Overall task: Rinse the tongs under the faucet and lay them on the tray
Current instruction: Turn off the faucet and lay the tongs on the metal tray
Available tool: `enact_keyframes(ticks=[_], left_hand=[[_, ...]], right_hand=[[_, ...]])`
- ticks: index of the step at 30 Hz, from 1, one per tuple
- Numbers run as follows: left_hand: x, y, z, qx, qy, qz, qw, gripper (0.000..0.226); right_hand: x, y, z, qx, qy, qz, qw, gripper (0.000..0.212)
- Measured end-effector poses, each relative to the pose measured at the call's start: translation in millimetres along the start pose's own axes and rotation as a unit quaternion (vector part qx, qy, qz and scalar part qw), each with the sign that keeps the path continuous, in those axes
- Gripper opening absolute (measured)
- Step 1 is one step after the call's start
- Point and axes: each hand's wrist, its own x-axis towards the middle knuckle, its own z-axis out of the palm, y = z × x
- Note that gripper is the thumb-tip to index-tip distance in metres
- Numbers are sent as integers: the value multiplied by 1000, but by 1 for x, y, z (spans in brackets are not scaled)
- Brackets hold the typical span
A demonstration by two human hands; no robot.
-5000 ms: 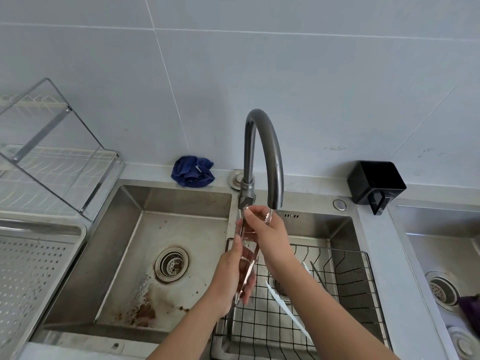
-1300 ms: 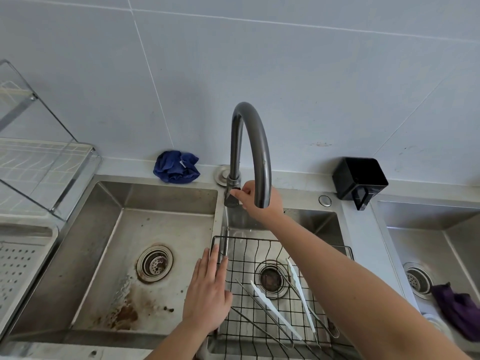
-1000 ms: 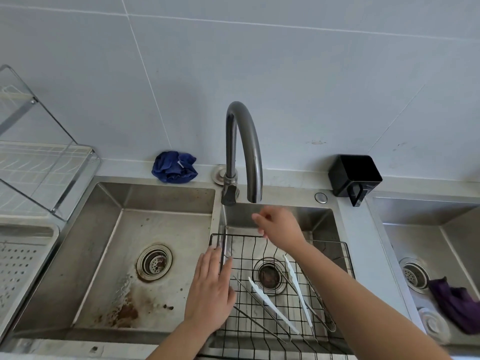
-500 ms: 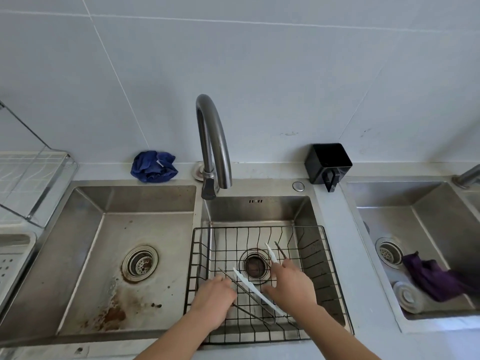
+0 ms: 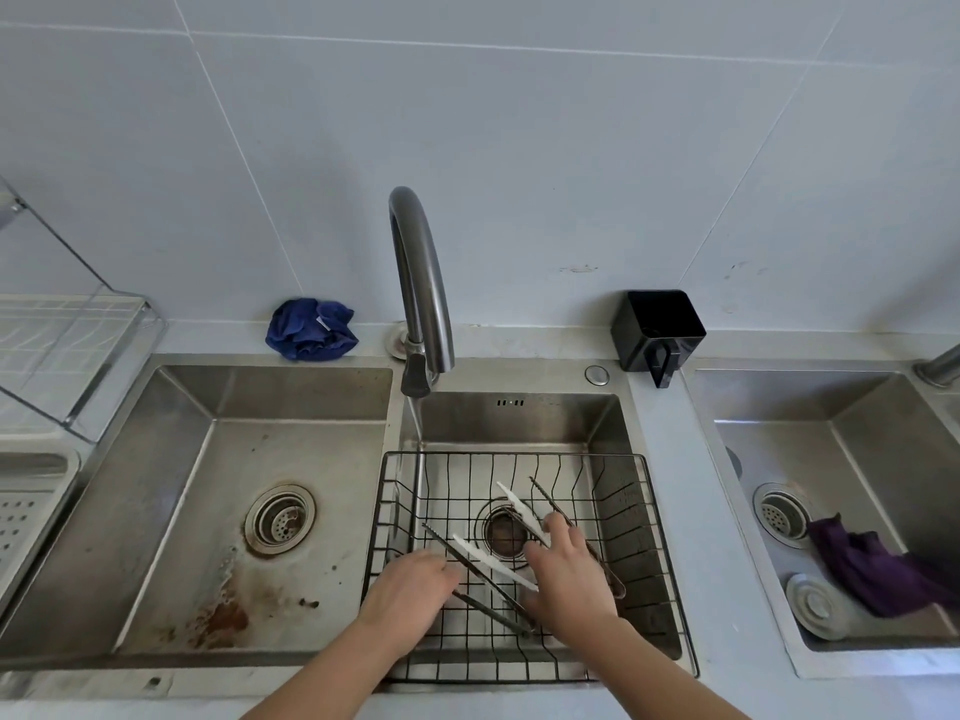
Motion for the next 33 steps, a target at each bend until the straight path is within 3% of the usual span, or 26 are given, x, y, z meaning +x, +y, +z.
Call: enact_keyframes(ticks=[5,13,18,24,33], left_hand=[[-7,-3,-2,-15,42,4,999,37],[-8,-2,5,-117,95,-39,988,18],[-13,4,-2,-201,184,-50,961,8],[-11,15,-29,-221,256,-53,940,10],[-37,-18,-64,-183,330,-139,916,13]], right_hand=[[1,6,-9,2,27,-21,999,25],[-2,14,-28,45,78,-29,995,22],[-10,23,-45,105,152,-32,982,12],[-10,36,-72,172,223,-22,959,22],[9,-5,-106,139,189,-96,967,19]])
